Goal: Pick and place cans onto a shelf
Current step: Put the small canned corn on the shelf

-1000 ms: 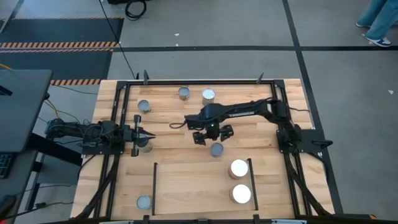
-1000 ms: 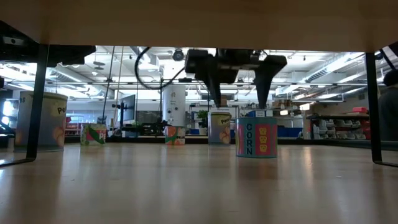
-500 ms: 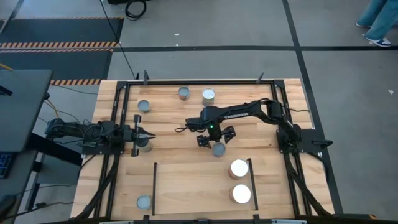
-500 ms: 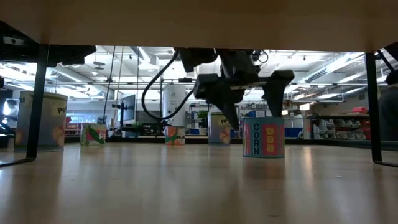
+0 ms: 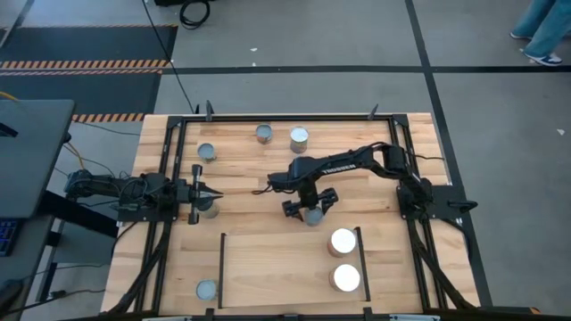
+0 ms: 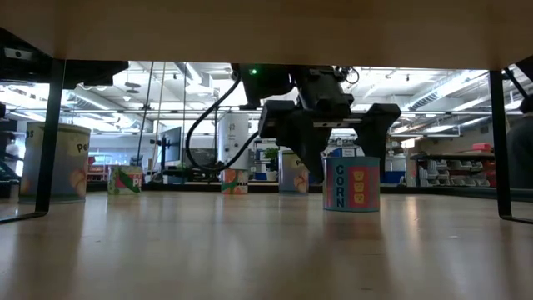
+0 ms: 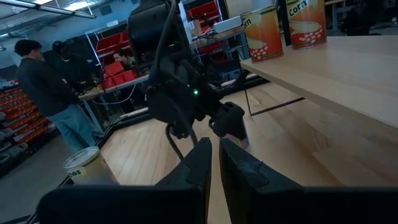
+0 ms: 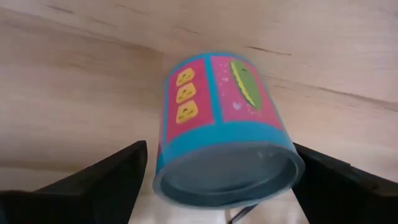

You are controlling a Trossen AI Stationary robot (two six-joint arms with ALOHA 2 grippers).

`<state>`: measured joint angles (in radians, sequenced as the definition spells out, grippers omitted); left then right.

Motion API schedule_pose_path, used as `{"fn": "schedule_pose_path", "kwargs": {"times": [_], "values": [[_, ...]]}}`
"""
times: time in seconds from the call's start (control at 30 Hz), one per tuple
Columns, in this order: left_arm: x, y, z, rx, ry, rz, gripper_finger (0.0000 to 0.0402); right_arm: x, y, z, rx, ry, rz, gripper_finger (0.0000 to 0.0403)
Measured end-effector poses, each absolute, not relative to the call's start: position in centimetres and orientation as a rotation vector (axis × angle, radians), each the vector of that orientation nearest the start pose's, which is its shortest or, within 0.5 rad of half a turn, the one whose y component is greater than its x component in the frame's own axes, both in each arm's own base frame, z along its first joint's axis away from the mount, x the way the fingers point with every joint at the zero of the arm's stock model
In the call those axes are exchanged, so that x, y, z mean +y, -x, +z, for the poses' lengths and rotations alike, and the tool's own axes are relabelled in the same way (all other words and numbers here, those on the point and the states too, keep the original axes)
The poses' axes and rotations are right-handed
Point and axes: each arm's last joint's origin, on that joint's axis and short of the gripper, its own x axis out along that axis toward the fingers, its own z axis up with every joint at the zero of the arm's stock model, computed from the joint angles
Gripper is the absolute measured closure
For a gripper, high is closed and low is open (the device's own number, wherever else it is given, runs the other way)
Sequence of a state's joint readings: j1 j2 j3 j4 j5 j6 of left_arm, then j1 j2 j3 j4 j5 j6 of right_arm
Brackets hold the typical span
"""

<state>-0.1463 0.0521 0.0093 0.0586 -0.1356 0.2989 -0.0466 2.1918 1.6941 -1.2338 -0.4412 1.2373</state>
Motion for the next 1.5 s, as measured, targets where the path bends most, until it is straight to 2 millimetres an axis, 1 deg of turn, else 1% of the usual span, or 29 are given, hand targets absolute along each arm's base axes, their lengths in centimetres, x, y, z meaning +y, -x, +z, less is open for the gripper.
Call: {"fn": "schedule_pose_path", "kwargs": {"times": [0.17, 0.23, 0.4, 0.5, 0.57, 0.7, 0.77, 0.83, 0.9, 1.0, 1.1, 1.17, 1.33, 1.4, 1.5], "values": [[-1.1, -10.0, 16.8, -0.017, -0.297, -0.008, 0.0363, -0.4, -40.4, 16.0, 1.682, -1.281, -0.800, 0.0037], [-1.1, -10.0, 16.8, -0.017, -0.297, -0.009, 0.0363, -0.5, -40.5, 16.0, 1.671, -1.274, -0.802, 0.0053], [-1.1, -10.0, 16.8, -0.017, -0.297, -0.009, 0.0363, -0.7, -40.6, 16.3, 1.640, -1.254, -0.811, 0.0112], [-1.1, -10.0, 16.8, -0.014, -0.297, -0.009, 0.0363, -1.3, -40.6, 17.3, 1.590, -1.237, -0.829, 0.0113], [-1.1, -10.0, 16.8, -0.013, -0.297, -0.009, 0.0363, -1.9, -40.7, 19.1, 1.536, -1.231, -0.830, 0.0113], [-1.1, -10.0, 16.8, -0.013, -0.297, -0.009, 0.0363, -3.2, -41.0, 24.2, 1.389, -1.236, -0.806, 0.0113], [-1.1, -10.0, 16.8, -0.013, -0.297, -0.009, 0.0363, -3.8, -41.3, 26.4, 1.325, -1.253, -0.777, 0.0112], [-1.1, -10.0, 16.8, -0.013, -0.297, -0.009, 0.0363, -4.1, -41.4, 28.6, 1.281, -1.267, -0.743, 0.0111], [-1.1, -10.0, 16.8, -0.013, -0.297, -0.009, 0.0363, -4.1, -41.3, 30.8, 1.254, -1.286, -0.692, 0.0111], [-1.1, -10.0, 16.8, -0.013, -0.297, -0.009, 0.0363, -2.5, -41.1, 33.2, 1.237, -1.319, -0.640, 0.0111], [-1.1, -10.0, 16.8, -0.013, -0.279, -0.009, 0.0363, 0.3, -41.0, 34.6, 1.229, -1.357, -0.627, 0.0111], [-1.1, -10.0, 16.8, -0.014, -0.243, -0.010, 0.0363, 2.4, -40.9, 34.7, 1.249, -1.388, -0.648, 0.0111], [-1.1, -10.0, 17.1, -0.041, -0.116, -0.009, 0.0363, 7.8, -40.2, 34.0, 1.336, -1.405, -0.697, 0.0111], [-1.1, -9.9, 17.4, -0.073, -0.055, -0.009, 0.0363, 9.2, -39.5, 33.7, 1.387, -1.364, -0.713, 0.0110], [-1.1, -9.9, 17.9, -0.127, 0.033, -0.013, 0.0363, 10.5, -39.1, 33.4, 1.450, -1.285, -0.683, 0.0110]]}}
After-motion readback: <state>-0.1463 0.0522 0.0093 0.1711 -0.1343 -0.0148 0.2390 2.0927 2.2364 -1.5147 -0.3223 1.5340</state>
